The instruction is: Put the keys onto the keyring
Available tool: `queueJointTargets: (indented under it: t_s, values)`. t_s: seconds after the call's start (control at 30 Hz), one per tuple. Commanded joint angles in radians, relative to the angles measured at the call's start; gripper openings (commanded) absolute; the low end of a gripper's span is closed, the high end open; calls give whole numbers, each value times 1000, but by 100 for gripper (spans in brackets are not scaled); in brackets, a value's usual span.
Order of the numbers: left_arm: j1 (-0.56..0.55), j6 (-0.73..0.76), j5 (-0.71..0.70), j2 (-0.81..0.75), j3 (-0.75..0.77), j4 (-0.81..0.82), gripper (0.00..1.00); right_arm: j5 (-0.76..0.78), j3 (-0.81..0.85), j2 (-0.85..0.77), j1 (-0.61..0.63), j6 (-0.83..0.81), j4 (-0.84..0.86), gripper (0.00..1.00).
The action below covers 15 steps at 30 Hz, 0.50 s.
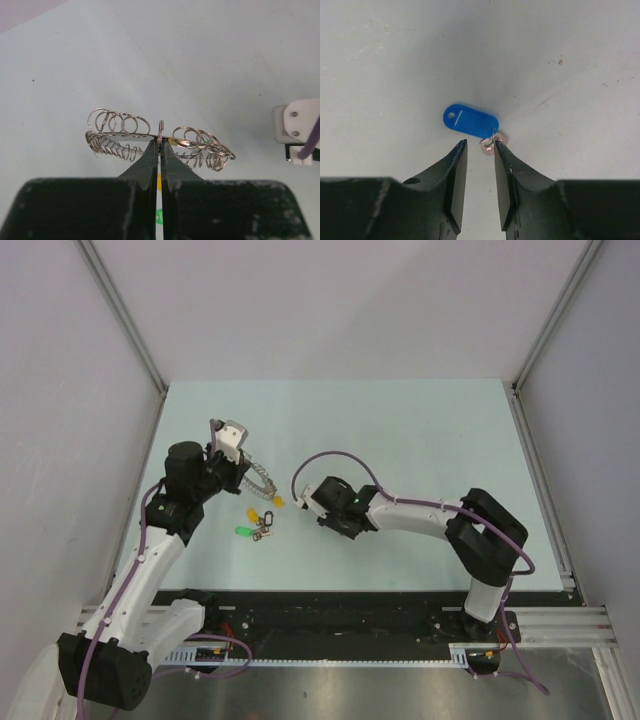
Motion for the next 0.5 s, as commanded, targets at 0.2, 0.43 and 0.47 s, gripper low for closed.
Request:
queueJointTargets:
  t_s: [0.2, 0.43, 0.47]
  values:
    - [6, 1, 21, -28, 15, 52, 0, -189, -108, -222, -125, 3, 79, 33]
    - [6, 2, 34, -21, 15, 52, 0, -334, -305, -311, -194, -23, 329, 28]
    - [6, 4, 34, -21, 15, 52, 0, -348, -320, -322, -200, -24, 376, 27]
